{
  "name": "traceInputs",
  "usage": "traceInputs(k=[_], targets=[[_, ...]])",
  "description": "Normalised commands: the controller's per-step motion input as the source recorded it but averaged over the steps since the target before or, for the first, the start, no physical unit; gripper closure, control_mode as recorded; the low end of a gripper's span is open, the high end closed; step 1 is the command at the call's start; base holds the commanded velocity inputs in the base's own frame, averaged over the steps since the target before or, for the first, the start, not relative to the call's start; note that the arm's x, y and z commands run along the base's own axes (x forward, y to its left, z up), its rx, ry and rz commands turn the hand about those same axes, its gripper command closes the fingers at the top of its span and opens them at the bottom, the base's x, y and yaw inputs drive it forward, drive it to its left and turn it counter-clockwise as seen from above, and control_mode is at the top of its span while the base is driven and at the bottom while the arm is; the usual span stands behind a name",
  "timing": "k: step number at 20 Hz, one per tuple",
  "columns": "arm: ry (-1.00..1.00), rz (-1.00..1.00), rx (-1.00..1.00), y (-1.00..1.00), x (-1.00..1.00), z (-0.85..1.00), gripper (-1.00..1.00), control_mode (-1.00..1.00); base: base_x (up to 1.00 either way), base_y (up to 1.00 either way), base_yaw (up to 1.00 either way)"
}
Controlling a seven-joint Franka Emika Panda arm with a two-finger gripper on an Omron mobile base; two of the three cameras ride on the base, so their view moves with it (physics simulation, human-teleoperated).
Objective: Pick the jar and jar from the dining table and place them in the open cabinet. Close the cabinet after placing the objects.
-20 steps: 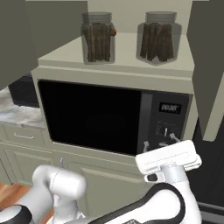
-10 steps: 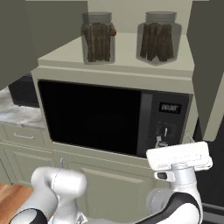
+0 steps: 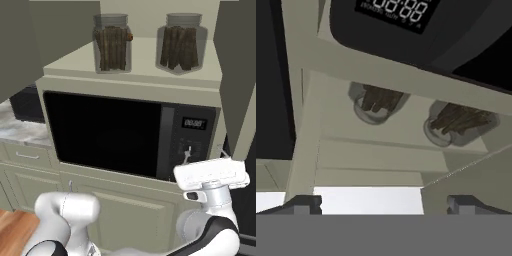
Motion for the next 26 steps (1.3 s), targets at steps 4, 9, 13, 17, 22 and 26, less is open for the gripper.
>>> traceInputs(k=[4,9,13,17,22,26], targets=[[-0.02,0.0,-0.1,-0.23,0.0,0.3,-1.0,-1.0,0.0,0.0,0.0],[-0.02,0.0,-0.07,-0.18,0.0,0.31,-1.0,-1.0,0.0,0.0,0.0],[0.0,0.0,-0.07,-0.18,0.0,0.29,-1.0,-1.0,0.0,0.0,0.0],[-0.03,0.0,-0.06,-0.13,-0.01,0.3,-1.0,-1.0,0.0,0.0,0.0],[-0.1,0.0,-0.06,-0.02,-0.12,0.35,-1.0,-1.0,0.0,0.0,0.0],[-0.14,0.0,-0.1,0.03,-0.42,0.37,-1.0,-1.0,0.0,0.0,0.0]])
